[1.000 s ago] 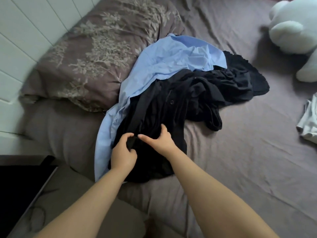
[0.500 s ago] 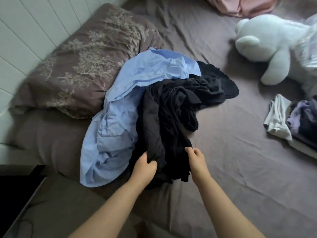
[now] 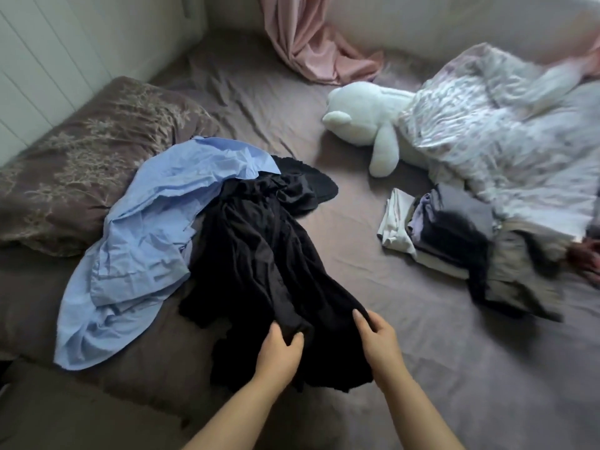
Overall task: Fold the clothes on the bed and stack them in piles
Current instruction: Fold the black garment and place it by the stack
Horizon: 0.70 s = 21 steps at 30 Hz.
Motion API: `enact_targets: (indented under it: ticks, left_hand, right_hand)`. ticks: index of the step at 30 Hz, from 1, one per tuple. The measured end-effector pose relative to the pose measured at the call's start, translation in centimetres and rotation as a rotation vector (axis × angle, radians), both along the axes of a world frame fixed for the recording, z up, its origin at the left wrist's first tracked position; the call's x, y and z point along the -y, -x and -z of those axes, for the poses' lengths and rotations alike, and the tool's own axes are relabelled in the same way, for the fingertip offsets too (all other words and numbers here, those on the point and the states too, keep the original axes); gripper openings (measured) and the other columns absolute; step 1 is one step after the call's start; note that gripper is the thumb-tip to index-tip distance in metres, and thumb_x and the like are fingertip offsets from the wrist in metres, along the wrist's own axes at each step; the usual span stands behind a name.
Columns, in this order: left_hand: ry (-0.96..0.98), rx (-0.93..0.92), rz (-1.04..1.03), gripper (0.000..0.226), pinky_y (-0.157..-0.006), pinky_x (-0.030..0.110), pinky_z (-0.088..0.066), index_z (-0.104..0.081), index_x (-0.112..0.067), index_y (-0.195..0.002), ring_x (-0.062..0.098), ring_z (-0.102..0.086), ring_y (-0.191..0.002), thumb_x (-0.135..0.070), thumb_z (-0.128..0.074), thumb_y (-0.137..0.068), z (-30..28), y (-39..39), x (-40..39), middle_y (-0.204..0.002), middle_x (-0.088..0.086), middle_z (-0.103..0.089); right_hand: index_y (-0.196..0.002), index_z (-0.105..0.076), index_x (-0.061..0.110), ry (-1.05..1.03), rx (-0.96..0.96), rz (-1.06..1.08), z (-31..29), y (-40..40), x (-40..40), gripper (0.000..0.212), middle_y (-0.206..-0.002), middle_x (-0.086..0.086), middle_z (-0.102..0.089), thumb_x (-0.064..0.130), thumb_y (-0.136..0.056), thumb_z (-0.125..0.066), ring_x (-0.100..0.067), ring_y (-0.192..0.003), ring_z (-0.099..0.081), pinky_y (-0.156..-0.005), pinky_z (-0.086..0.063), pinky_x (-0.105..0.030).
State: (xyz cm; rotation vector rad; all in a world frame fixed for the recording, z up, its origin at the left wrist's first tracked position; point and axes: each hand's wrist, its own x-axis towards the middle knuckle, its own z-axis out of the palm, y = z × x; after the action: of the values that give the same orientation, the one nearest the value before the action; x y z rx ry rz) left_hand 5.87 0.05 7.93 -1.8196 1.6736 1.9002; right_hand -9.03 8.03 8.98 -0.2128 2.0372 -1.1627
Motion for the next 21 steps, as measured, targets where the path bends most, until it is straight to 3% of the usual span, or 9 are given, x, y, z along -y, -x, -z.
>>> enact_targets:
  ticks: [4, 6, 9, 12, 13, 15, 17, 19, 21]
  left_hand:
    - [-0.039, 0.012, -0.111, 0.061, -0.112, 0.034, -0.031, -0.016, -0.012, -0.152, 0.026, -0.036, -0.137, -0.028, -0.044, -0.100, -3.9, 2.1, -3.1, -0.152, 0.006, -0.031]
    - [-0.017, -0.021, -0.136, 0.059, -0.106, 0.031, -0.033, -0.019, -0.013, -0.151, 0.025, -0.035, -0.137, -0.025, -0.045, -0.100, -6.0, 3.2, -4.4, -0.153, 0.007, -0.031]
    - [0.000, -0.112, -0.209, 0.045, -0.098, 0.031, -0.037, -0.038, -0.015, -0.142, 0.023, -0.046, -0.124, -0.023, -0.049, -0.098, -9.1, 5.3, -6.7, -0.140, 0.007, -0.044]
    - [-0.282, -0.160, -0.333, 0.034, -0.078, 0.037, -0.046, -0.055, -0.010, -0.120, 0.022, -0.055, -0.084, -0.036, -0.046, -0.099, -12.3, 7.6, -9.6, -0.096, 0.007, -0.058]
    - [-0.442, -0.183, -0.387, 0.043, -0.068, 0.037, -0.046, -0.058, -0.007, -0.118, 0.024, -0.054, -0.075, -0.043, -0.045, -0.098, -13.5, 8.2, -10.6, -0.086, 0.009, -0.058]
    - [-0.661, -0.202, -0.405, 0.064, -0.062, 0.039, -0.044, -0.060, 0.002, -0.111, 0.032, -0.055, -0.074, -0.056, -0.040, -0.096, -15.5, 8.9, -12.4, -0.080, 0.014, -0.062]
    - [-0.715, -0.231, -0.403, 0.071, -0.067, 0.043, -0.044, -0.063, 0.005, -0.107, 0.037, -0.057, -0.085, -0.059, -0.033, -0.096, -15.2, 9.2, -13.7, -0.084, 0.021, -0.068]
    - [-0.648, -0.215, -0.423, 0.069, -0.080, 0.039, -0.044, -0.057, 0.002, -0.126, 0.036, -0.057, -0.103, -0.055, -0.030, -0.099, -14.6, 9.1, -14.6, -0.113, 0.024, -0.063]
    - [-0.572, -0.177, -0.454, 0.068, -0.086, 0.036, -0.040, -0.049, -0.002, -0.136, 0.032, -0.055, -0.109, -0.055, -0.031, -0.098, -13.3, 8.5, -15.3, -0.132, 0.022, -0.054]
  right_hand:
    - [-0.089, -0.065, 0.015, 0.013, -0.015, -0.066, -2.9, 1.6, -3.6, 0.015, -0.088, -0.003, -0.069, 0.017, -0.098, -0.052, -0.019, -0.086, -0.064, -0.082, -0.050, -0.037]
    - [-0.089, -0.061, 0.012, 0.054, 0.001, -0.070, -4.8, 2.1, -4.9, 0.015, -0.087, -0.005, -0.066, 0.013, -0.099, -0.049, -0.017, -0.083, -0.061, -0.076, -0.049, -0.028]
    - [-0.092, -0.057, 0.010, 0.106, 0.019, -0.077, -8.7, 2.6, -6.9, 0.013, -0.085, -0.003, -0.062, 0.012, -0.100, -0.047, -0.014, -0.078, -0.058, -0.065, -0.047, -0.014]
    - [-0.098, -0.058, 0.010, 0.147, 0.037, -0.130, -11.9, 3.0, -8.7, 0.013, -0.096, -0.010, -0.066, 0.015, -0.100, -0.047, -0.017, -0.088, -0.061, -0.077, -0.049, -0.025]
    - [-0.100, -0.059, 0.009, 0.167, 0.072, -0.135, -12.7, 3.1, -9.4, 0.013, -0.101, -0.013, -0.066, 0.015, -0.100, -0.047, -0.021, -0.092, -0.063, -0.082, -0.051, -0.030]
    - [-0.106, -0.059, 0.006, 0.221, 0.192, -0.088, -13.8, 3.3, -10.8, 0.016, -0.105, -0.016, -0.067, 0.014, -0.100, -0.046, -0.028, -0.098, -0.065, -0.088, -0.052, -0.037]
    - [-0.110, -0.060, 0.003, 0.296, 0.322, 0.008, -14.5, 3.7, -12.1, 0.020, -0.107, -0.018, -0.068, 0.014, -0.101, -0.046, -0.030, -0.100, -0.066, -0.089, -0.054, -0.042]
    - [-0.113, -0.059, 0.001, 0.401, 0.439, 0.104, -15.2, 4.1, -13.3, 0.023, -0.109, -0.020, -0.068, 0.013, -0.100, -0.045, -0.030, -0.100, -0.067, -0.085, -0.056, -0.039]
    - [-0.115, -0.059, -0.001, 0.518, 0.570, 0.181, -15.7, 4.5, -14.2, 0.025, -0.108, -0.021, -0.069, 0.011, -0.100, -0.043, -0.029, -0.097, -0.068, -0.078, -0.058, -0.035]
